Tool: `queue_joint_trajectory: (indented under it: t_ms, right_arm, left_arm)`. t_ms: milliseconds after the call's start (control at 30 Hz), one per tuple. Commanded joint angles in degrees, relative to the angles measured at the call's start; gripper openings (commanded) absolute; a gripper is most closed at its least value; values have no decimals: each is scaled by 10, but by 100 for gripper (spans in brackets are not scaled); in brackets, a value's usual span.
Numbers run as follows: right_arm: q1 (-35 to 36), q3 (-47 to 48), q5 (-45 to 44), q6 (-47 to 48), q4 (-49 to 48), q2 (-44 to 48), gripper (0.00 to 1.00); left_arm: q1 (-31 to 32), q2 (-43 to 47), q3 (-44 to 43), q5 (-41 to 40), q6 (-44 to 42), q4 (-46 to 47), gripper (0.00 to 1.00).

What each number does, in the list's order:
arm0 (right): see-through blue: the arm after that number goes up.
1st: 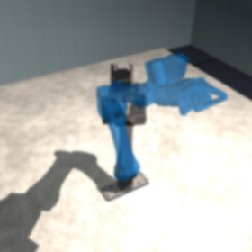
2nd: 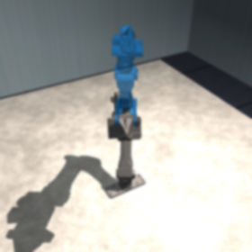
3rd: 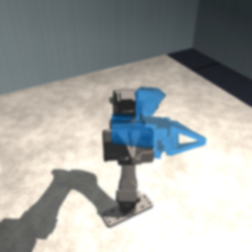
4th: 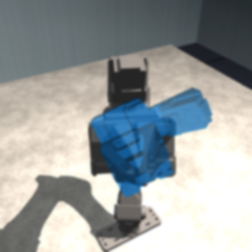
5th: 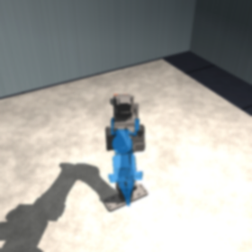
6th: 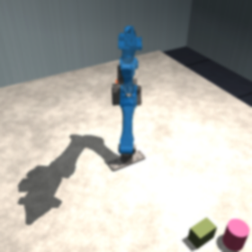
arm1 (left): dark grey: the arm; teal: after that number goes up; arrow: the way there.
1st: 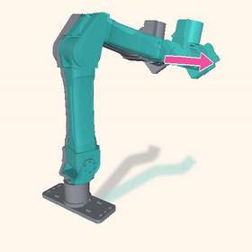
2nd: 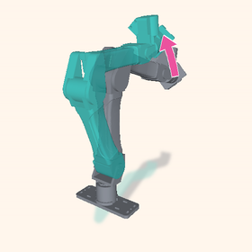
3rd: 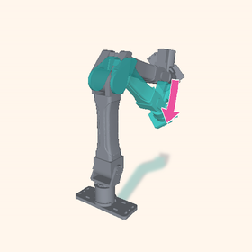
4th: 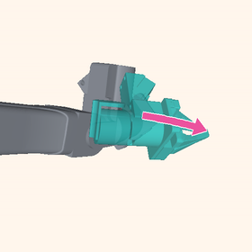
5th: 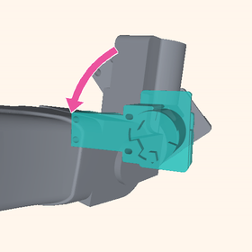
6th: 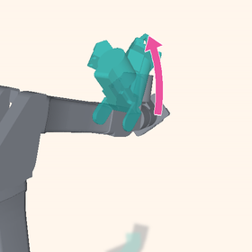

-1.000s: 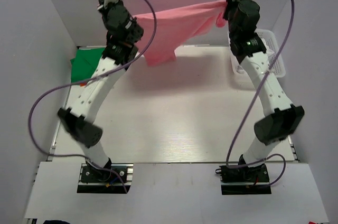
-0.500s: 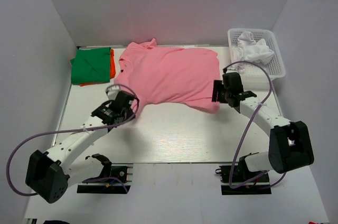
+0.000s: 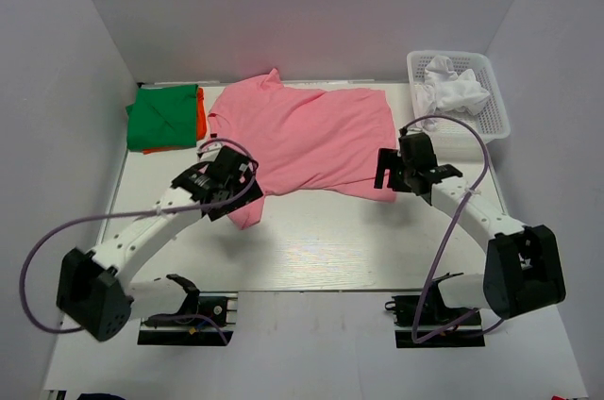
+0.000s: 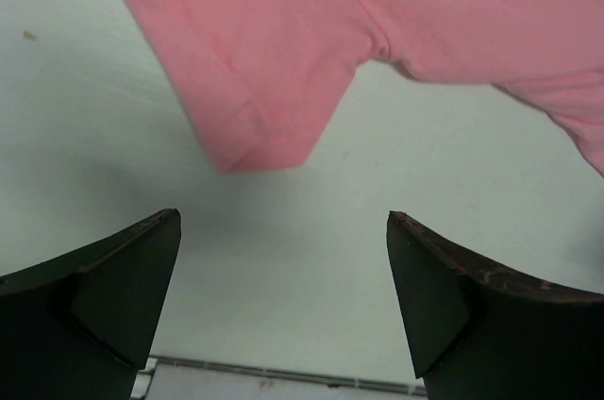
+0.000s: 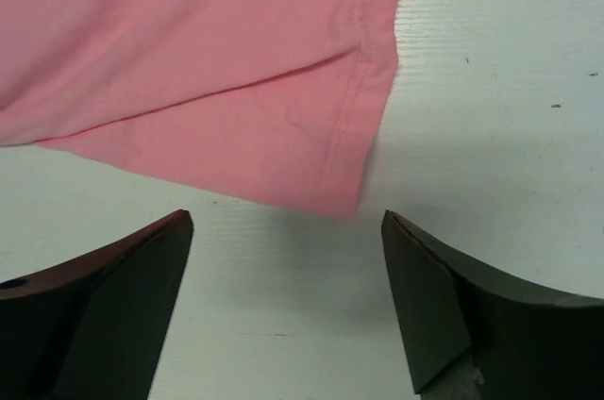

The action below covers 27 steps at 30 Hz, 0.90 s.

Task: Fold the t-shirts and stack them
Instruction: Flatten out the tshirt

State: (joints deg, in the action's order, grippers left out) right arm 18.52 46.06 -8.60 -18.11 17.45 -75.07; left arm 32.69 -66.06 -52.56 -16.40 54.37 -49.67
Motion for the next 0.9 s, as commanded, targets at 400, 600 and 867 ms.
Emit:
queue_joint_trajectory:
  t_ms: [400, 600, 867]
  right_arm:
    - [-17, 141, -41, -24, 1, -198, 70]
    - [-26, 126, -48, -32, 25, -206, 70]
    - [-26, 105, -5, -31, 20, -188, 46]
  left_arm:
    - [-24, -193, -35, -94, -32, 28, 100]
    - [-24, -195, 16, -49, -22, 81, 100]
    - [-24, -224, 26, -31, -22, 92, 100]
